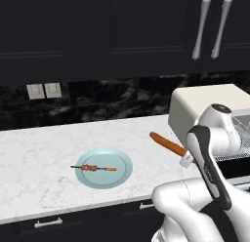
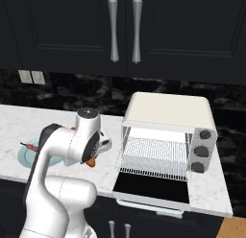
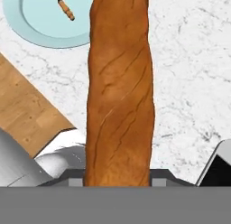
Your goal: Pick up the kebab skewer and baguette bread, and place them inside the toaster oven. Close the toaster oven door and start by setting the timer.
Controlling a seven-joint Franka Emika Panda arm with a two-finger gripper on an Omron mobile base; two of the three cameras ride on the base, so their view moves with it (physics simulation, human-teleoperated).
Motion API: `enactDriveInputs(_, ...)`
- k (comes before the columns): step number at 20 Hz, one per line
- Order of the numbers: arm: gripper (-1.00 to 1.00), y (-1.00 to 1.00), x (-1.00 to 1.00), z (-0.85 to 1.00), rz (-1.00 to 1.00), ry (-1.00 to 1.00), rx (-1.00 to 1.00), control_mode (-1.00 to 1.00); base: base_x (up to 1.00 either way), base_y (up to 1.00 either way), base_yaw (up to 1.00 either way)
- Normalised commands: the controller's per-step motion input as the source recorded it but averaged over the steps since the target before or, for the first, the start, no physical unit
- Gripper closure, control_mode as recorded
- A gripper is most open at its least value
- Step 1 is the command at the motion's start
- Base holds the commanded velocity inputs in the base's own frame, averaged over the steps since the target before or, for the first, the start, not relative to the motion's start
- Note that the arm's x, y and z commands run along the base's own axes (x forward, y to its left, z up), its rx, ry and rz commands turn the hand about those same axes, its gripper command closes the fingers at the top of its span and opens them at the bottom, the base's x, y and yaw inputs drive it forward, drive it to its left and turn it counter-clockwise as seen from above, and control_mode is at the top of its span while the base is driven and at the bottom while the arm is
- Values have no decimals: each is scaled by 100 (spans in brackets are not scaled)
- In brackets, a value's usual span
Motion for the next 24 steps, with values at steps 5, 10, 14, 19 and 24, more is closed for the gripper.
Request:
enactDriveInputs(5,100,-87,-48,0,-20,3,0,-100,0,0,0)
enactDriveInputs(10,100,-99,-14,0,-25,14,0,-100,0,0,0)
enactDriveInputs(14,100,-100,0,0,-27,20,0,-100,0,0,0)
enactDriveInputs(19,100,-96,7,-1,-23,17,0,-100,0,0,0)
enactDriveInputs(24,100,-32,12,-8,-22,12,0,-100,0,0,0)
